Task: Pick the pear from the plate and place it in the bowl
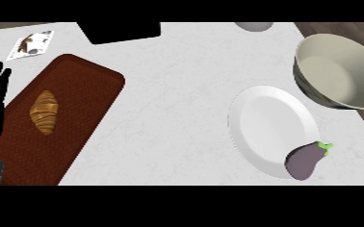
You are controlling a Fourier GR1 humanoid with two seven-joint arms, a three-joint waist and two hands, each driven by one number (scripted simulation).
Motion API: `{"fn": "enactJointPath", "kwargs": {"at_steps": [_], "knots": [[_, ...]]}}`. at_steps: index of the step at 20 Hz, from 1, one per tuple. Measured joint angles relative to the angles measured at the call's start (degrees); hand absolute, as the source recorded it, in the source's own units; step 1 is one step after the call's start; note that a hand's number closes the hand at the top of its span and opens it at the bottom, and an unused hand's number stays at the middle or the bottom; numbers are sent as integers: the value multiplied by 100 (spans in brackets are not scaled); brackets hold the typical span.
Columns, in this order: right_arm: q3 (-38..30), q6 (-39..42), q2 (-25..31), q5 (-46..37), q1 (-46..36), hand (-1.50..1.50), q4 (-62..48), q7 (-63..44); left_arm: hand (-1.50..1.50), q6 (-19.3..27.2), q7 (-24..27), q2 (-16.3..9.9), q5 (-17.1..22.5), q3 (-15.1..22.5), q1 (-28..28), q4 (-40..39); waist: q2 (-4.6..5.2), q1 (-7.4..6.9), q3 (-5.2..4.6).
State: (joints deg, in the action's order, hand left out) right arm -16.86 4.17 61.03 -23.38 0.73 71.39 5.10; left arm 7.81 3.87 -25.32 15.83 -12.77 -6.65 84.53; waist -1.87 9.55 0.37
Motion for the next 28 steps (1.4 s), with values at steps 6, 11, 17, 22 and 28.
{"fn": "enactJointPath", "kwargs": {"at_steps": [6,11,17,22,28], "knots": [[-1386,946,655,1295,172,150,-893,1768,0,-69,22,68,-29,139,-17,123,57,-272,-15],[-2199,2144,1272,1999,260,150,-1780,2579,0,-210,72,110,-47,252,-219,10,131,-579,-30],[-2392,2800,1654,2295,84,150,-2164,2363,0,-235,-14,228,-160,412,-590,-74,177,-850,-37],[-1993,3013,1640,2368,-302,150,-1764,1813,0,-253,-40,329,-242,496,-617,-9,189,-975,-41],[-1252,2911,1114,2361,-852,150,-940,921,0,-222,-148,434,-345,563,-652,52,196,-1026,-42]]}}
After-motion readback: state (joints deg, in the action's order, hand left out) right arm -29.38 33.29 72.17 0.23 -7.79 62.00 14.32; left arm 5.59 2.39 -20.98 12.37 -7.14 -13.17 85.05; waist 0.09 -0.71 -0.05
